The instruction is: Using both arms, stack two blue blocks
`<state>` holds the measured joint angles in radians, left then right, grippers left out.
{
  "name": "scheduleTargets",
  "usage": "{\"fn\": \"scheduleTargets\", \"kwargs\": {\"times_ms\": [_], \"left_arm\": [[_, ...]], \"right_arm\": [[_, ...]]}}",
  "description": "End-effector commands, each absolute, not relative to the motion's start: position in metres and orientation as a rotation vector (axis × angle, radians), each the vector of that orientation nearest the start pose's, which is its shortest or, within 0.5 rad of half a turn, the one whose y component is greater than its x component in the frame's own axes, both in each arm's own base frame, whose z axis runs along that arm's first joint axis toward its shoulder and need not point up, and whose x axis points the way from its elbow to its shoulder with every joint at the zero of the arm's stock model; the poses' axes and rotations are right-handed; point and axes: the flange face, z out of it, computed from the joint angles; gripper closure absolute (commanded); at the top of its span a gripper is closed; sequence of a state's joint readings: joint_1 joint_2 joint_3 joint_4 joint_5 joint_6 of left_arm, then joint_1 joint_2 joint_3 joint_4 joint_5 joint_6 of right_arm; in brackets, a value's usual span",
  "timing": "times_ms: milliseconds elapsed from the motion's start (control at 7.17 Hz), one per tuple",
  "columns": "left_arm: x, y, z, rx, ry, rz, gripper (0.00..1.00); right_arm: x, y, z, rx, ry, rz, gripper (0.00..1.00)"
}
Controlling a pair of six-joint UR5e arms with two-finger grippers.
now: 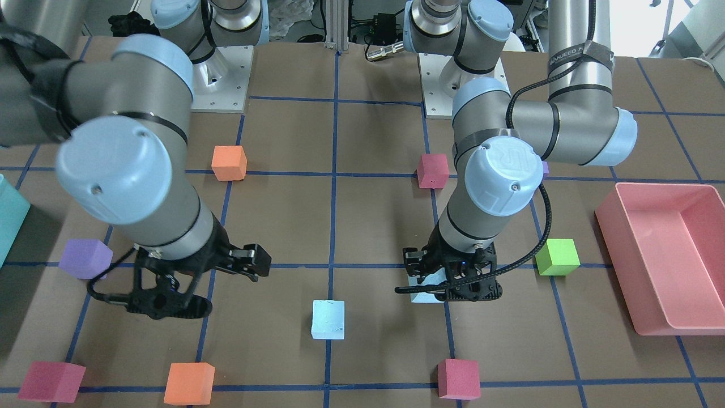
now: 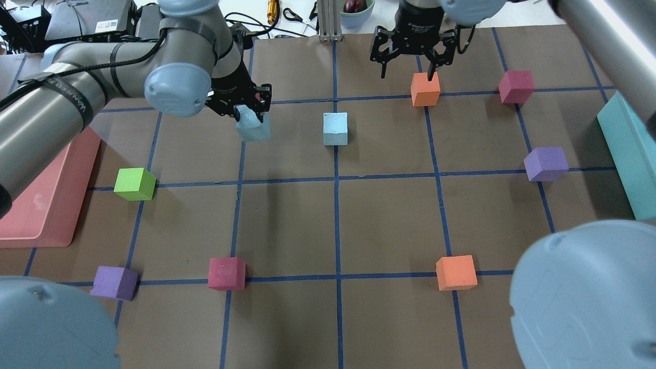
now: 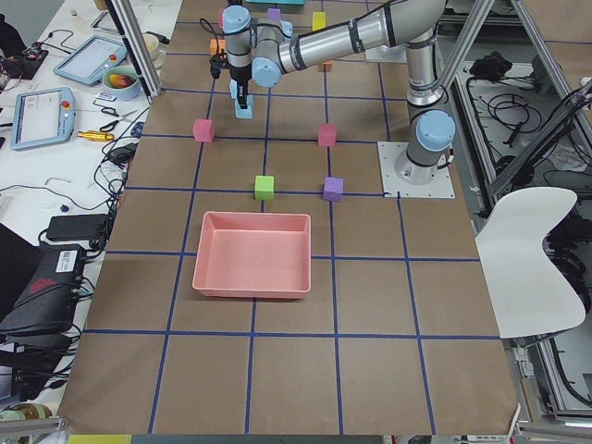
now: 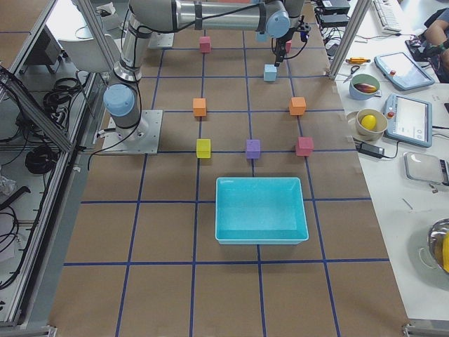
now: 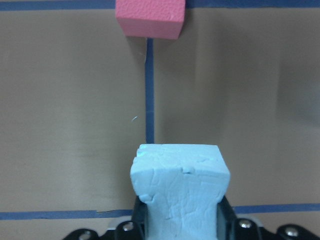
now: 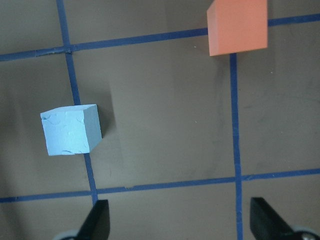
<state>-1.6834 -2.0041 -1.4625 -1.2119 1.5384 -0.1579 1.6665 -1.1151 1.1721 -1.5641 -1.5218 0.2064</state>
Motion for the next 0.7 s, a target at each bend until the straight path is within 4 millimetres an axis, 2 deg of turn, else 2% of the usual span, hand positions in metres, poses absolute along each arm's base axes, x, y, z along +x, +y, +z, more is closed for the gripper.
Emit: {"fn": "scheduleTargets", "kwargs": {"times_ms": [0, 279, 419, 558], "left_arm": [[-0.277, -0.652, 0.340, -0.044, 3.177, -0.047, 1.00], [-0.309, -0.661, 0.324, -0.101, 3.180, -0.037, 1.00], [-0.317, -0.668, 0.325, -0.101, 3.186, -0.054, 1.00], [-0.330, -0.674, 0.321, -0.140, 3.189, -0.061, 1.00]], "right_arm": [[0.179, -0.614, 0.446, 0.201, 3.098, 0.163, 0.00], [0.170, -0.577, 0.438, 0.166, 3.105, 0.201, 0.00], [0.168, -0.561, 0.437, 0.166, 3.104, 0.213, 0.00], [0.161, -0.558, 0.433, 0.183, 3.103, 0.215, 0.00]]}}
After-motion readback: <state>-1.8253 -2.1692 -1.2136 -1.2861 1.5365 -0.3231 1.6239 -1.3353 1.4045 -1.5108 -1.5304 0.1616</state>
